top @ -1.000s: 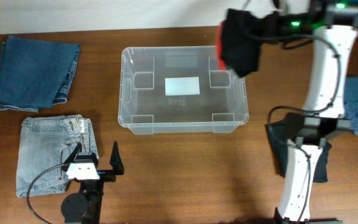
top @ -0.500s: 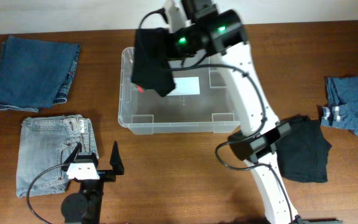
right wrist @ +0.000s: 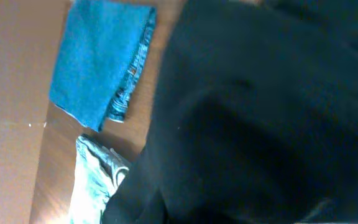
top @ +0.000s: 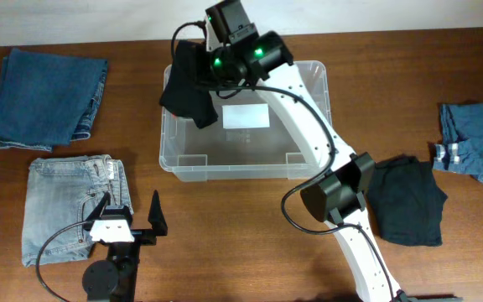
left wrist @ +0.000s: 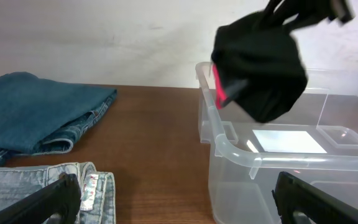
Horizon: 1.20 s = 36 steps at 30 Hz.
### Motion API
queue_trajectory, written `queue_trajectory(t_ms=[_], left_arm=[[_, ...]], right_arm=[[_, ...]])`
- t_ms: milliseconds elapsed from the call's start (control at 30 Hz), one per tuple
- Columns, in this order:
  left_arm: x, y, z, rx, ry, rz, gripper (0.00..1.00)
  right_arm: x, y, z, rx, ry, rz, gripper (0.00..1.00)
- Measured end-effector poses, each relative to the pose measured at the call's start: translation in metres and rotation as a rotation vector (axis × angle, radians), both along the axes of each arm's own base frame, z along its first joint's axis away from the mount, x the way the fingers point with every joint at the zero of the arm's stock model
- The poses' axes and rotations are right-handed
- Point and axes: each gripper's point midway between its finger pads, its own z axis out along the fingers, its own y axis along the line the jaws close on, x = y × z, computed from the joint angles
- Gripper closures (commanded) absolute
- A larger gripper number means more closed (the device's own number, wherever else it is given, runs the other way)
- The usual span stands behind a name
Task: Pack container
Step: 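Carry the black garment with the right gripper into the clear bin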
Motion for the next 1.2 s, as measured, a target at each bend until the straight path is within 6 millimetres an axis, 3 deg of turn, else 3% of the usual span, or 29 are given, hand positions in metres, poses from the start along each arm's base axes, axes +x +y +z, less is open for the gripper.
queue_trajectory(t_ms=[67, 200, 500, 733, 800, 833, 933, 1033, 1067, 1200], left_arm=[[0.000, 0.000, 0.000, 0.000, 0.000, 0.000, 0.01], [0.000, 0.000, 0.000, 0.000, 0.000, 0.000, 0.01], [0.000, 0.000, 0.000, 0.000, 0.000, 0.000, 0.01], [0.000, 0.000, 0.000, 0.000, 0.000, 0.000, 0.01], [0.000, 0.000, 0.000, 0.000, 0.000, 0.000, 0.00], [0.000, 0.000, 0.000, 0.000, 0.000, 0.000, 0.01], [0.000, 0.000, 0.000, 0.000, 0.000, 0.000, 0.01], [0.000, 0.000, 0.000, 0.000, 0.000, 0.000, 0.01], [0.000, 0.000, 0.000, 0.000, 0.000, 0.000, 0.01], [0.000, 0.000, 0.000, 0.000, 0.000, 0.000, 0.01]], right_arm=[[-0.002, 0.001, -0.020, -0.011, 0.038, 0.006, 0.96], [-0.003, 0.007, -0.042, 0.004, 0.067, 0.033, 0.96], [-0.023, 0.016, -0.045, 0.062, 0.155, 0.102, 0.96], [-0.036, -0.006, -0.064, -0.038, 0.250, 0.056, 0.94], [-0.035, -0.017, -0.072, -0.094, 0.260, 0.025, 0.83], [-0.035, -0.023, -0.076, -0.121, 0.265, 0.009, 0.66], [-0.030, -0.036, -0.081, -0.173, 0.250, -0.013, 0.51], [-0.027, -0.051, -0.087, -0.236, 0.240, -0.043, 0.26], [-0.026, -0.058, -0.090, -0.271, 0.234, -0.051, 0.21], [-0.026, -0.076, -0.096, -0.368, 0.214, -0.055, 0.17]])
